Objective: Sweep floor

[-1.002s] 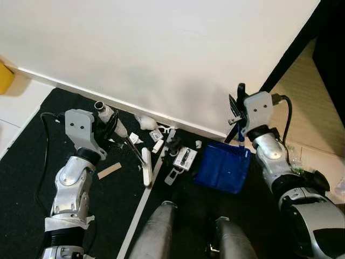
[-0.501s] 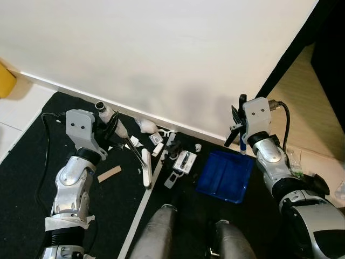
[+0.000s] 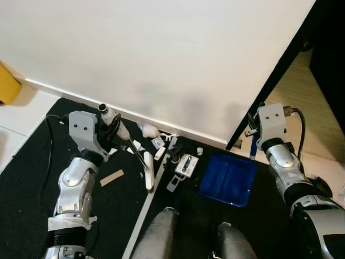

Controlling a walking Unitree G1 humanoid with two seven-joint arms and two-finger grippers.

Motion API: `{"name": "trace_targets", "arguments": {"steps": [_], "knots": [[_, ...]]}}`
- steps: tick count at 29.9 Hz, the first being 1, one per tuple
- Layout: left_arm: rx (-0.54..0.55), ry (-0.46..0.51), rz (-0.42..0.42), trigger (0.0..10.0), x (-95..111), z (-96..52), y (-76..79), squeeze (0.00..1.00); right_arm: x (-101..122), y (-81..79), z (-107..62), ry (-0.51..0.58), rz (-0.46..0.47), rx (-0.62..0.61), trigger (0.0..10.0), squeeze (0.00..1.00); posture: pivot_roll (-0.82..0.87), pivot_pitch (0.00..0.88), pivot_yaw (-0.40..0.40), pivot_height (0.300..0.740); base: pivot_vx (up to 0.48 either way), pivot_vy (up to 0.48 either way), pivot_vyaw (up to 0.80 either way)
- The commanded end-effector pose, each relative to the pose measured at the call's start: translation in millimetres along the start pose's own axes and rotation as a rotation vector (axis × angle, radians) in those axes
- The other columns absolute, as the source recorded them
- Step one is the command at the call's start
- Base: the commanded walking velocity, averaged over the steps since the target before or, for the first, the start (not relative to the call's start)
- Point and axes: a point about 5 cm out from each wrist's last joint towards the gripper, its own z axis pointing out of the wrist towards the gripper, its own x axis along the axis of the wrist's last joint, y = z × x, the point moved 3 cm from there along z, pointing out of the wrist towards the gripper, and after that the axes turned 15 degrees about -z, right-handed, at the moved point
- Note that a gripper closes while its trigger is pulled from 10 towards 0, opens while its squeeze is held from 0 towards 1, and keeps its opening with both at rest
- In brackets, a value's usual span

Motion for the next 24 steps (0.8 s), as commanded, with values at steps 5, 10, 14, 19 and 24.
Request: {"name": "trace_targets", "arguments": {"steps": [5,10,14,19,24], "knots": [[-0.015,0.026,0.006,10.0,4,4.7,2.8,0.0,-47,11.6,-19.7,-0.201,-0.215,0.045,10.0,0.0,0.13,0.191,0.054,0.74,0.0,0.0,0.0],[-0.023,0.026,0.006,10.0,5,7.5,2.8,0.0,-52,20.7,-22.4,-0.219,-0.37,0.066,10.0,0.0,0.12,0.191,0.061,0.74,0.0,0.0,0.0],[-0.028,0.024,0.004,10.0,4,8.8,3.7,0.0,-54,24.2,-22.0,-0.234,-0.362,0.067,10.0,0.0,0.12,0.189,0.063,0.74,0.0,0.0,0.0],[-0.031,0.024,0.002,10.0,3,9.2,4.4,0.0,-55,19.2,-21.5,-0.256,-0.201,0.059,10.0,0.0,0.12,0.185,0.06,0.74,0.0,0.0,0.0],[-0.033,0.022,-0.002,10.0,2,8.8,5.4,0.0,-37,28.3,-9.9,-0.194,0.03,-0.002,10.0,0.0,0.12,0.181,0.058,0.74,0.0,0.0,0.0]]}}
